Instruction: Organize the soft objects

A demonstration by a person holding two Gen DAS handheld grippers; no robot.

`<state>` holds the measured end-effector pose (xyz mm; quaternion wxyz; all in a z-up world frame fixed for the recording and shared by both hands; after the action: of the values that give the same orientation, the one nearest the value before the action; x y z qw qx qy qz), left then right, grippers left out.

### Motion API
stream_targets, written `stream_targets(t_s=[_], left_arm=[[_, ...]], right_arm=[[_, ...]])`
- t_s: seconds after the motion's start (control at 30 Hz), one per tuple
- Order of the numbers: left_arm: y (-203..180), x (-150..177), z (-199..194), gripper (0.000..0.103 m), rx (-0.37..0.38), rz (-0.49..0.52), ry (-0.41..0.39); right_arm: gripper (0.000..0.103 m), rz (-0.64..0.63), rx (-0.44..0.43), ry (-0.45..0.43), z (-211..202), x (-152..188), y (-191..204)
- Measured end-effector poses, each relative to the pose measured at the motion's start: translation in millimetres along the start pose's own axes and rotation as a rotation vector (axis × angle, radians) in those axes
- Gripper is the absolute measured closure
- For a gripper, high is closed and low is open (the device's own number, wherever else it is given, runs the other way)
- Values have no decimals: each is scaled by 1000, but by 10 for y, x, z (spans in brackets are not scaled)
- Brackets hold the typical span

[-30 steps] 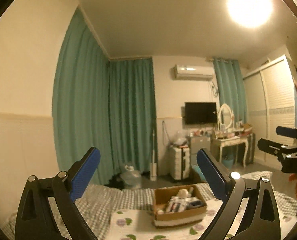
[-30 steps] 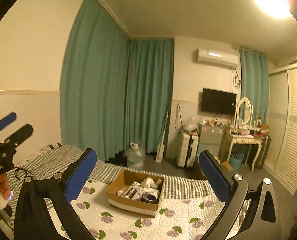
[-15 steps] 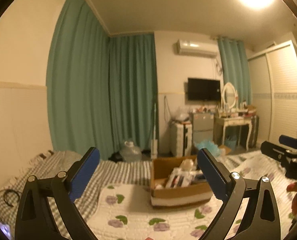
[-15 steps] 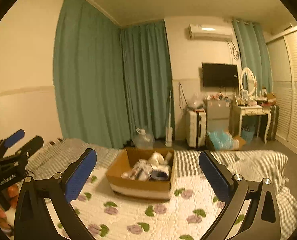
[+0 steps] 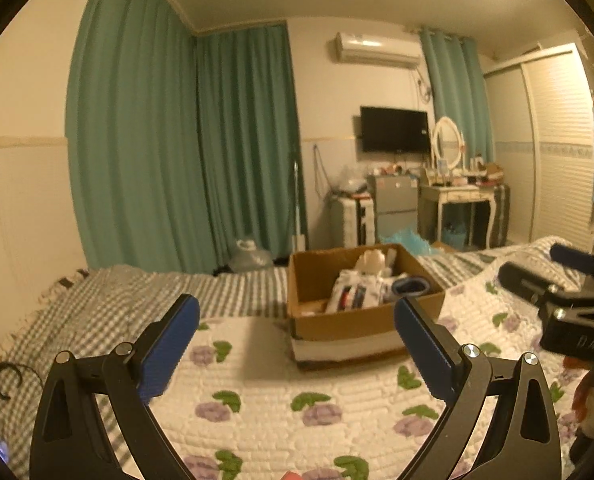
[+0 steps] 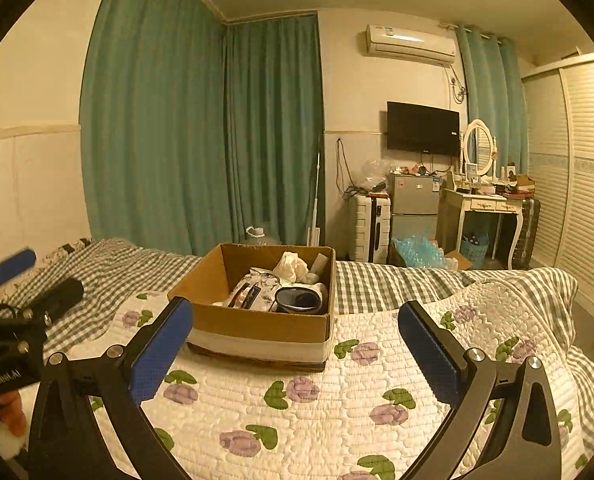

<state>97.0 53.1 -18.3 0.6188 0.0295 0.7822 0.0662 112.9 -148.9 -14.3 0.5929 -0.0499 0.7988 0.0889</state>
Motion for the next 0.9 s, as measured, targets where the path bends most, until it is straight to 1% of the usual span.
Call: stream_targets(t_s=[0.13,0.37,0.53,0.63,0.77,0.9], left_arm=[[1,58,61,3,11,-5,28],[-2,56,40,3,29,-15,34],[21,49,30,3,11,-18,32],[37,49,47,3,16,-20,44],[58,40,42,3,9,-16,38],[63,45,50,3,20,-23,47]], right_arm=[[0,13,11,12,26,11,-30],[0,17,-1,26,76,21,-8],[0,16,-9,30,80,38,-3],[0,13,-11,31,80,40,4],[0,2,-12,30,83,56,17],[0,0,-7,31,87,62,19]])
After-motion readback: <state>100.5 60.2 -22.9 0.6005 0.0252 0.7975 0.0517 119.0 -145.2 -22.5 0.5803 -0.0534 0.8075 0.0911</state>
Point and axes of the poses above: each gripper's, at about its wrist camera, not at the fingertips, and z roughly the way its jaws point, y to its left, x to its underside, the point moved 4 cm from there along z, roughly the way its jaws point, and after that the axes turned 4 degrees about z, right-handed, at the moved point
